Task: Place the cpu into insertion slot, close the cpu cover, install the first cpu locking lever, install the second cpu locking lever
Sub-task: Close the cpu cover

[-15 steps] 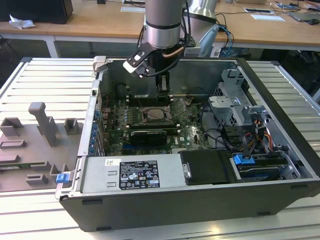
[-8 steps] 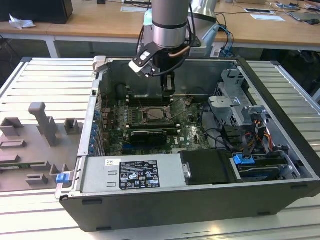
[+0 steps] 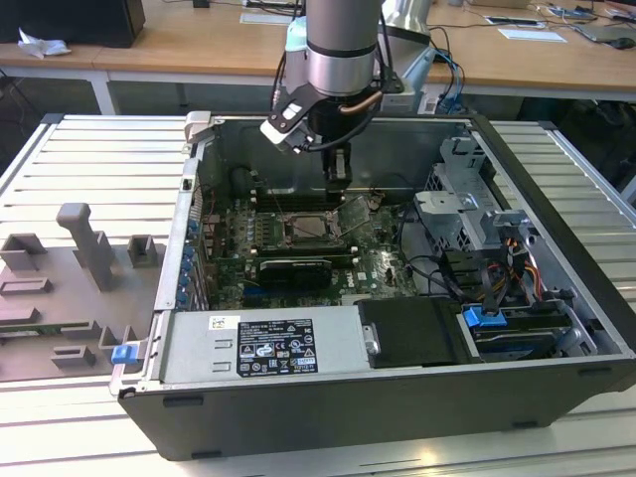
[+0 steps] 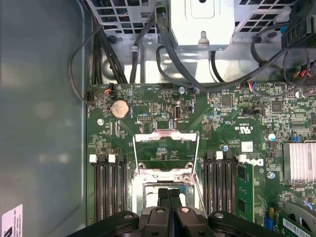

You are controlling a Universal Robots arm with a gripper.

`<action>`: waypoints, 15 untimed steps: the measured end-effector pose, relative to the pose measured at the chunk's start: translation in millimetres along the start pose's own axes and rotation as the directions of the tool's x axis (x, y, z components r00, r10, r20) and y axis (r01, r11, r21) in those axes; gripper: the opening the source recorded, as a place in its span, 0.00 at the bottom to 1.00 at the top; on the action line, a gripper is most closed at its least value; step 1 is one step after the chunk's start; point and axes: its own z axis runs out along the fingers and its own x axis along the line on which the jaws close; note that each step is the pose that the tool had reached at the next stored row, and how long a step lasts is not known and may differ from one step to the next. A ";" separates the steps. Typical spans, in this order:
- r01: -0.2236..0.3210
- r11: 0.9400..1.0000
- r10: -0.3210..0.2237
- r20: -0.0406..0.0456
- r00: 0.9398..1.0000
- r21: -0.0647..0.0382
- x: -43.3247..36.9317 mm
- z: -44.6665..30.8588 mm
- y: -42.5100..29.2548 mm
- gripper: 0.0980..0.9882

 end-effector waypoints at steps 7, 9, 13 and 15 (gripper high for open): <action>0.000 1.000 0.000 0.000 1.000 0.000 0.1 0.1 3.9 0.01; 0.000 1.000 0.000 0.000 1.000 0.000 0.1 0.1 4.4 0.01; 0.000 1.000 0.000 0.000 1.000 0.000 0.1 0.0 5.5 0.01; 0.000 1.000 0.000 0.000 1.000 0.000 0.1 0.0 6.6 0.01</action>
